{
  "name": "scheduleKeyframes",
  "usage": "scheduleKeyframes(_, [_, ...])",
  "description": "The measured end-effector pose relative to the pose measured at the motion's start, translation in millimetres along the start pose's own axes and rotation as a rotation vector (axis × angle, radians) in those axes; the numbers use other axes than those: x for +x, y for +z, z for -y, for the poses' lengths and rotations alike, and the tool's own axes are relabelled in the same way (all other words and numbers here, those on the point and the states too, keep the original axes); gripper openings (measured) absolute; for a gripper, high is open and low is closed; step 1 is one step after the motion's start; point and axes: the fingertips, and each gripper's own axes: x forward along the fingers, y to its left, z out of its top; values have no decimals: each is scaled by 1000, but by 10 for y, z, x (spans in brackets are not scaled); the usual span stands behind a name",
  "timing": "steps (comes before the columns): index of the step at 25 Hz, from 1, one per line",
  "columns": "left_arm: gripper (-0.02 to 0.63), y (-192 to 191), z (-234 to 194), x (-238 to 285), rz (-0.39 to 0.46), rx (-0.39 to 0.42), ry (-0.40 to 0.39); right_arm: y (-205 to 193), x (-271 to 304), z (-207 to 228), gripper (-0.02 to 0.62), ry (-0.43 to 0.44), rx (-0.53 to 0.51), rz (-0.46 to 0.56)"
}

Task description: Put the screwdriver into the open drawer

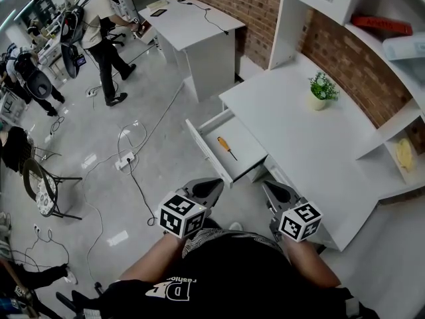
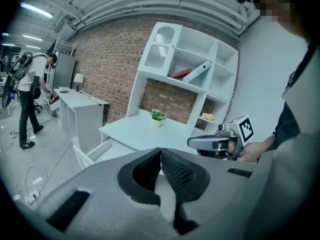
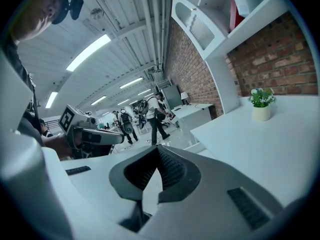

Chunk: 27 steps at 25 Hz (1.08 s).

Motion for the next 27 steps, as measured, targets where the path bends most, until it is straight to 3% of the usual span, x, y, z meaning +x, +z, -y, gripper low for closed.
scheduleKeyframes(27, [18, -4, 28, 7, -7, 3, -3, -12, -8, -6, 3, 13, -4, -16])
